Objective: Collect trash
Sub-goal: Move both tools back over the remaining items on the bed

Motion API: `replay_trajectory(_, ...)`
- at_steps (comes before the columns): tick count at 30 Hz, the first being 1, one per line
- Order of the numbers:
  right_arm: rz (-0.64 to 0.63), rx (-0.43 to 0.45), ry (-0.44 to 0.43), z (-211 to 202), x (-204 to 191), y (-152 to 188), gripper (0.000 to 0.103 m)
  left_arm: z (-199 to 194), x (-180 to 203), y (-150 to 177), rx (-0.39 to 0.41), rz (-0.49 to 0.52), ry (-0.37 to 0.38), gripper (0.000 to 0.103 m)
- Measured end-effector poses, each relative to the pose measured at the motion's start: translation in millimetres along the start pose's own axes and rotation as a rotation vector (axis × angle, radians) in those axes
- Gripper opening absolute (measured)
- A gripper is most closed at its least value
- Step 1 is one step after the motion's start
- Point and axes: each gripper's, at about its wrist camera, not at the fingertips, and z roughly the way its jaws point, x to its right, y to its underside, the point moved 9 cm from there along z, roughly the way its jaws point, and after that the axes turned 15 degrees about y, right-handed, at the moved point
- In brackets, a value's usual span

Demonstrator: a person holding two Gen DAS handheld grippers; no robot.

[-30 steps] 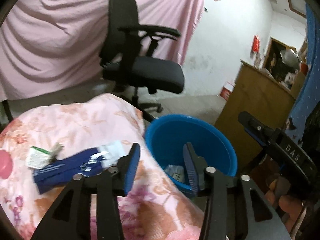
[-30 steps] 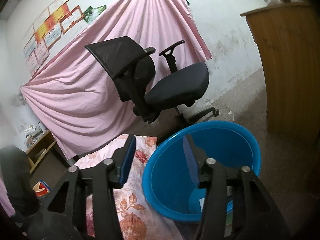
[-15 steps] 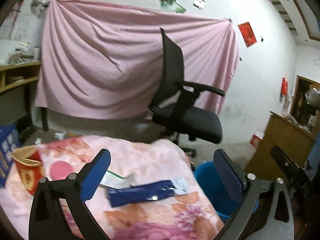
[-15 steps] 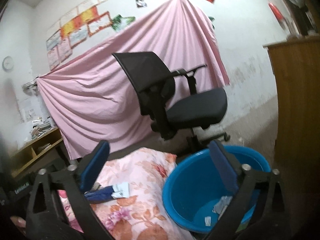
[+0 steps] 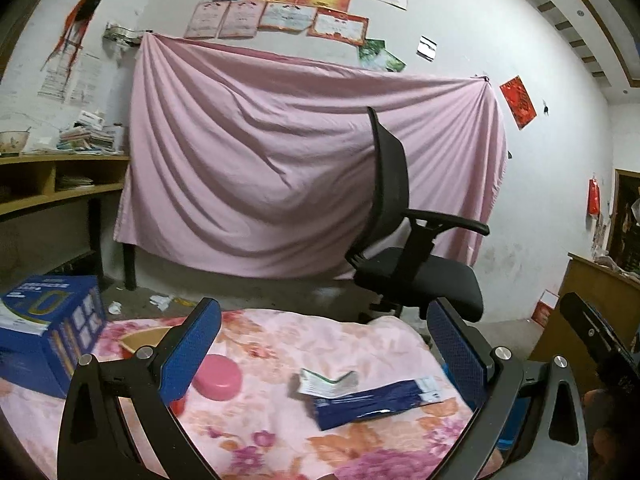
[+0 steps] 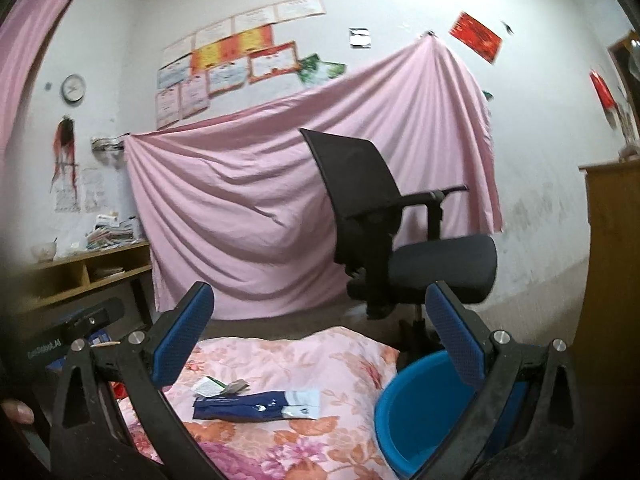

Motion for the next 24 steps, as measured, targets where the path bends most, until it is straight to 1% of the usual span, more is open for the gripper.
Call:
replay_trajectory(4,-0.057,0.004,-0.020,0,-19,5,0.103,-13,-15,3,0.006,0.016,-0.018,0.101)
replay_trajectory(7,-0.094,-0.009,-0.031,3,-29,11,0.103,-16,-23,6,0.000,0.025,-0.026,0.101)
replay_trajectory(14,-0.146,-0.063,-0.046,14,-48,30,0.103,-14,-46,26,-0.048,0.021,-0.045,0.101)
replay_trajectory(17,-0.165,-0.098,-0.039,21,-52,38,0.103,-10,-51,34,-0.073,0.012,-0.033,0.101)
replay_trajectory(21,-0.187,-0.172,-0.020,35,-53,54,0.103,-3,-55,41,-0.101,0.003,-0.021,0.101)
replay_trajectory(24,-0.195,-0.234,-0.005,45,-52,67,0.103,6,-62,50,-0.151,-0.012,-0.021,0.101)
